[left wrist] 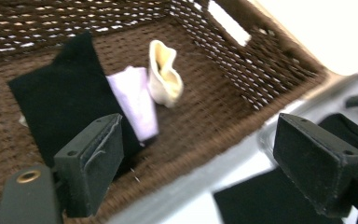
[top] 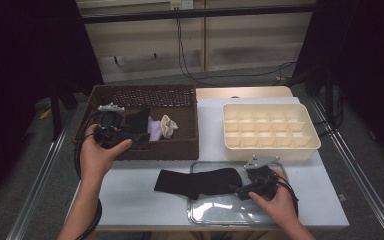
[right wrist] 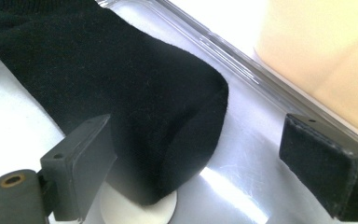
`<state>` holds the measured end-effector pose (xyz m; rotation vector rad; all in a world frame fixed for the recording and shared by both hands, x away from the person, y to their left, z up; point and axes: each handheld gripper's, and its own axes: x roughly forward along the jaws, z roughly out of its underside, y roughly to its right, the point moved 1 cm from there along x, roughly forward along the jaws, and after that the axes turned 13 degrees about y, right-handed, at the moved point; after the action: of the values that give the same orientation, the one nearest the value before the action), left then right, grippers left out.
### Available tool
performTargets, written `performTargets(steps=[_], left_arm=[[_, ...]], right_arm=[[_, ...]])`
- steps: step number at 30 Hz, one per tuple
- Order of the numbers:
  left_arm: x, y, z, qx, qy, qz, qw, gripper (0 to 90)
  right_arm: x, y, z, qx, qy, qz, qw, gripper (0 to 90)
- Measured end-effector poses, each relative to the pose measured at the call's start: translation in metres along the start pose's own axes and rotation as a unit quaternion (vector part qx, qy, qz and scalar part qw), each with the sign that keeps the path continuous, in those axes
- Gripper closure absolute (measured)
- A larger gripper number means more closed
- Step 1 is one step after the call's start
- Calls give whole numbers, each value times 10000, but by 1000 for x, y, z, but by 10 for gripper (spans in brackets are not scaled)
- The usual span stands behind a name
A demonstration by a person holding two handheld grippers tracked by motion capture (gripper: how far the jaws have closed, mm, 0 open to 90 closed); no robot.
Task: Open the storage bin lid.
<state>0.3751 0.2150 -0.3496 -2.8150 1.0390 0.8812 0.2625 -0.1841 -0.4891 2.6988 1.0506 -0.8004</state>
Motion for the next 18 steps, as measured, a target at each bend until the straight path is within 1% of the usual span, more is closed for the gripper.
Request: performTargets(steps=[1, 2, 5, 8, 11, 13, 15, 18], left_arm=[[3, -2, -1, -16, -12, -63, 10000, 175], [5, -4, -3, 9, -65, -103, 9999, 191], [11, -12, -7, 22, -1, -204, 9998, 218], [18, -18, -10, -3, 1, -282, 9996, 247], [25, -23, -11, -71, -23, -336, 9994, 281], [28, -25, -13, -15, 17, -398, 9992, 300], [32, -28, -15, -43, 75, -415, 9991, 325], [38, -32, -18, 25, 67, -471, 9989, 374]], right_arm=[[0, 0, 0, -1, 0, 5, 10000, 100], [0, 0, 0, 1, 1, 5, 10000, 100], [0, 0, 0, 1, 3, 5, 10000, 100], [0, 0, 0, 0, 2, 8, 10000, 100], [0, 0, 0, 0, 2, 6, 10000, 100], [0, 0, 0, 2, 3, 5, 10000, 100], [0, 0, 0, 4, 2, 3, 10000, 100], [0, 0, 0, 4, 1, 7, 10000, 99]])
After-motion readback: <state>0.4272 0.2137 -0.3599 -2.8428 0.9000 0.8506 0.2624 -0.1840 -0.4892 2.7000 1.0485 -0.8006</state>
